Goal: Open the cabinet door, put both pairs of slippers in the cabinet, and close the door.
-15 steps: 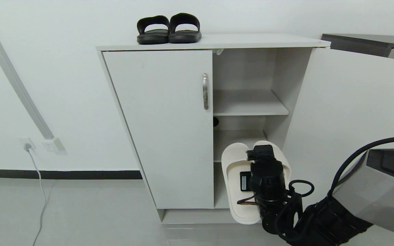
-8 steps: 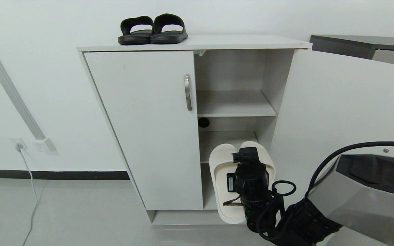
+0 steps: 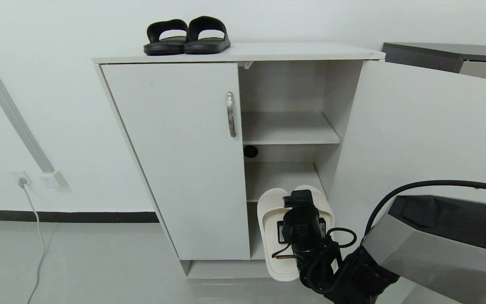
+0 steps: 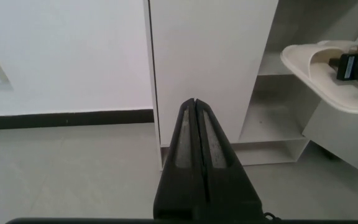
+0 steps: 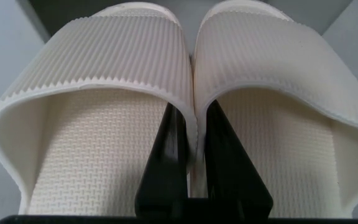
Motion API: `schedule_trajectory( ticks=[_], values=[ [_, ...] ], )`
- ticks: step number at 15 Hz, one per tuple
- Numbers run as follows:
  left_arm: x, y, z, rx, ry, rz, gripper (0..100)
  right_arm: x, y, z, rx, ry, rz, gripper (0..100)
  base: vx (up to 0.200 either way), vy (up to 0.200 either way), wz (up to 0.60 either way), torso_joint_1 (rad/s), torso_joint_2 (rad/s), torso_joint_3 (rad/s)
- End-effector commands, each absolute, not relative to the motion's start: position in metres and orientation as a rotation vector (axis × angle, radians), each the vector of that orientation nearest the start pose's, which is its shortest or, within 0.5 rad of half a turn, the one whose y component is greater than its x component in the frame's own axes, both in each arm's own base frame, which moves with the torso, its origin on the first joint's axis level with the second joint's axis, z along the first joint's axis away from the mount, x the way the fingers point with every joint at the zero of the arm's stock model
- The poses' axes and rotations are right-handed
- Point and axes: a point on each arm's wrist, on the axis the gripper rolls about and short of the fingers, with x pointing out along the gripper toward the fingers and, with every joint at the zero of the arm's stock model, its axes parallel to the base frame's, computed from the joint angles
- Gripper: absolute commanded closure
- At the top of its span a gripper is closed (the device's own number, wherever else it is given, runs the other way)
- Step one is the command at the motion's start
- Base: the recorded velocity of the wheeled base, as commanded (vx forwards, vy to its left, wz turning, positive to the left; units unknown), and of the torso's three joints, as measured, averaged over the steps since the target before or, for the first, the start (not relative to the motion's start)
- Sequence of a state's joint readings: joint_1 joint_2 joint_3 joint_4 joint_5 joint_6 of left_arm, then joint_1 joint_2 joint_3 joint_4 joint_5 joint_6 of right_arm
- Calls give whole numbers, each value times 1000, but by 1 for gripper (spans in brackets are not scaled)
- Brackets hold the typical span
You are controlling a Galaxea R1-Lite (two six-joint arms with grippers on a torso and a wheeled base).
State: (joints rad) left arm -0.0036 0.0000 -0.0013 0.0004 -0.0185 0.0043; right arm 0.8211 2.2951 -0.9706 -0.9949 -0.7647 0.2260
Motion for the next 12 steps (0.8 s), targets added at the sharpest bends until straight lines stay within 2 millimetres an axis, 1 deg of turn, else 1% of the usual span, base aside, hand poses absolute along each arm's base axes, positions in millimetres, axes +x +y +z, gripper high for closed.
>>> schedule_trajectory(
  ticks=[1, 6, 8, 12],
  values=[
    [-23, 0, 76, 5, 0, -21, 100, 287, 287, 38, -2, 265, 42, 100, 0, 0, 0, 0, 0, 0],
    [-23, 0, 76, 5, 0, -23, 100, 289, 288, 36, 12, 292, 47, 100, 0, 0, 0, 0, 0, 0],
    [-23, 0, 76, 5, 0, -23, 100, 290, 288, 31, 5, 300, 44, 100, 0, 0, 0, 0, 0, 0],
    [-23, 0, 76, 3, 0, -23, 100, 291, 288, 27, 1, 310, 47, 100, 0, 0, 0, 2, 2, -149]
  ],
)
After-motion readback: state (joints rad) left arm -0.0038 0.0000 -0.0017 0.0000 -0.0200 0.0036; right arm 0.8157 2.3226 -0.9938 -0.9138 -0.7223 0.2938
